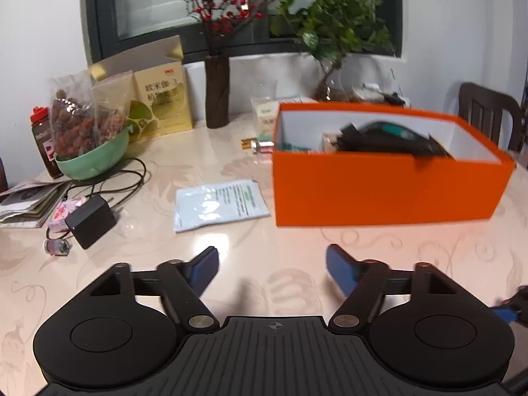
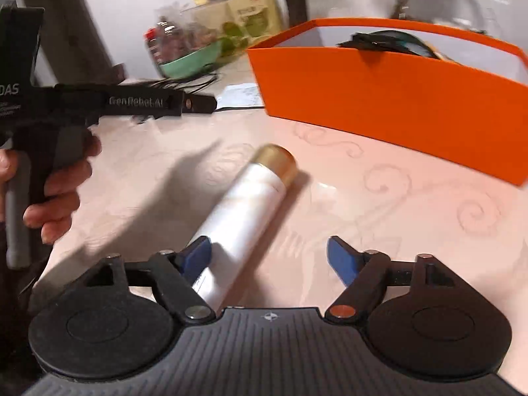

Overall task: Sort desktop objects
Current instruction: 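Withdraw the open left gripper from the box toward the table, then reach the left gripper to the second white gold-capped tube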

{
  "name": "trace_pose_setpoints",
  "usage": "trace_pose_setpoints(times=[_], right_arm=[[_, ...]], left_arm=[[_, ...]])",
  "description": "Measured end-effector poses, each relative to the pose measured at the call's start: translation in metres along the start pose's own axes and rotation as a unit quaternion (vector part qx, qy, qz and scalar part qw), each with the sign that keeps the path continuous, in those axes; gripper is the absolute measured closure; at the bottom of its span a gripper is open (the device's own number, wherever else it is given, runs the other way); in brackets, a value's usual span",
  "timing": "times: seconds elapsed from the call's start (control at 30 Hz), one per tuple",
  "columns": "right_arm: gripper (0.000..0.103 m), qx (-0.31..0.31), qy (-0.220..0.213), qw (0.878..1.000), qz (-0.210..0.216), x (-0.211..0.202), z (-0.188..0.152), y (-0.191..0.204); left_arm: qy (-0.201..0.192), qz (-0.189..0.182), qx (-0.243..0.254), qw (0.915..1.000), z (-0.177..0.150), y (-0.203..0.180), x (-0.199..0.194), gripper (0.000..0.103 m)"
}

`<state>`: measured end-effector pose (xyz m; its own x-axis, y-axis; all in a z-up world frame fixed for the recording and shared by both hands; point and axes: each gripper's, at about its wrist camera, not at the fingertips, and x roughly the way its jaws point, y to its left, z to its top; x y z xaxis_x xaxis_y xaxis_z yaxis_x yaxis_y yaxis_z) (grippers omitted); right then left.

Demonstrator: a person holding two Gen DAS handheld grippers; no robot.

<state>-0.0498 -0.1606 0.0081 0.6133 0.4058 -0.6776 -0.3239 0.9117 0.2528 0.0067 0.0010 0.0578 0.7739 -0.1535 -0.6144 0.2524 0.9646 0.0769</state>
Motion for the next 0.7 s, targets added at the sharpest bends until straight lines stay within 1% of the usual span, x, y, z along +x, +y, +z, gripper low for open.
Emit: trace_pose_setpoints(times=[0.07, 0.13, 0.2, 0.27, 0.3, 0.37, 0.4, 0.43, 0.5, 0.57, 0.6, 0.67, 0.7], right_arm=[[0.012, -0.005, -0.011, 1.0, -0.025, 0.0, -0.009, 0.015], [0.009, -0.018, -0.017, 0.999, -0.037, 0.004, -0.015, 0.032], [0.008, -0.027, -0.029, 0.998, -0.058, 0.009, -0.018, 0.045], [0.007, -0.033, -0.045, 0.995, -0.081, 0.011, -0.02, 0.052], [0.005, -0.034, -0.052, 0.994, -0.09, 0.012, -0.02, 0.054], [0.004, -0.024, -0.05, 0.994, -0.09, 0.015, -0.02, 0.055], [0.004, -0.022, -0.054, 0.994, -0.088, 0.016, -0.021, 0.054], [0.002, -0.025, -0.053, 0.994, -0.09, 0.016, -0.022, 0.054], [0.001, -0.042, -0.05, 0.994, -0.086, 0.018, -0.024, 0.054], [0.001, -0.054, -0.042, 0.995, -0.066, 0.018, -0.027, 0.054], [0.001, -0.059, -0.042, 0.996, -0.061, 0.018, -0.029, 0.055], [0.001, -0.065, -0.042, 0.995, -0.061, 0.013, -0.032, 0.05], [0.001, -0.062, -0.043, 0.995, -0.058, 0.012, -0.031, 0.049]], left_arm=[[0.004, 0.01, 0.014, 0.9998, -0.008, -0.01, 0.003, 0.018], [0.012, 0.004, 0.02, 0.9997, -0.012, -0.017, 0.007, 0.018], [0.027, -0.002, 0.029, 0.9992, -0.014, -0.027, 0.013, 0.018], [0.025, 0.01, 0.047, 0.9985, -0.018, -0.036, 0.016, 0.017], [0.026, 0.008, 0.057, 0.998, -0.021, -0.039, 0.018, 0.017], [0.04, -0.021, 0.071, 0.9964, -0.022, -0.042, 0.025, 0.016], [0.043, -0.036, 0.066, 0.9962, -0.022, -0.04, 0.026, 0.013], [0.05, -0.053, 0.071, 0.9948, -0.022, -0.04, 0.027, 0.012], [0.055, -0.083, 0.089, 0.991, -0.023, -0.044, 0.026, 0.008], [0.048, -0.096, 0.108, 0.9883, -0.027, -0.051, 0.024, 0.008], [0.04, -0.097, 0.115, 0.9878, -0.029, -0.053, 0.022, 0.007], [0.022, -0.103, 0.133, 0.9856, -0.031, -0.055, 0.015, 0.007], [0.016, -0.113, 0.139, 0.9837, -0.032, -0.055, 0.011, 0.007]])
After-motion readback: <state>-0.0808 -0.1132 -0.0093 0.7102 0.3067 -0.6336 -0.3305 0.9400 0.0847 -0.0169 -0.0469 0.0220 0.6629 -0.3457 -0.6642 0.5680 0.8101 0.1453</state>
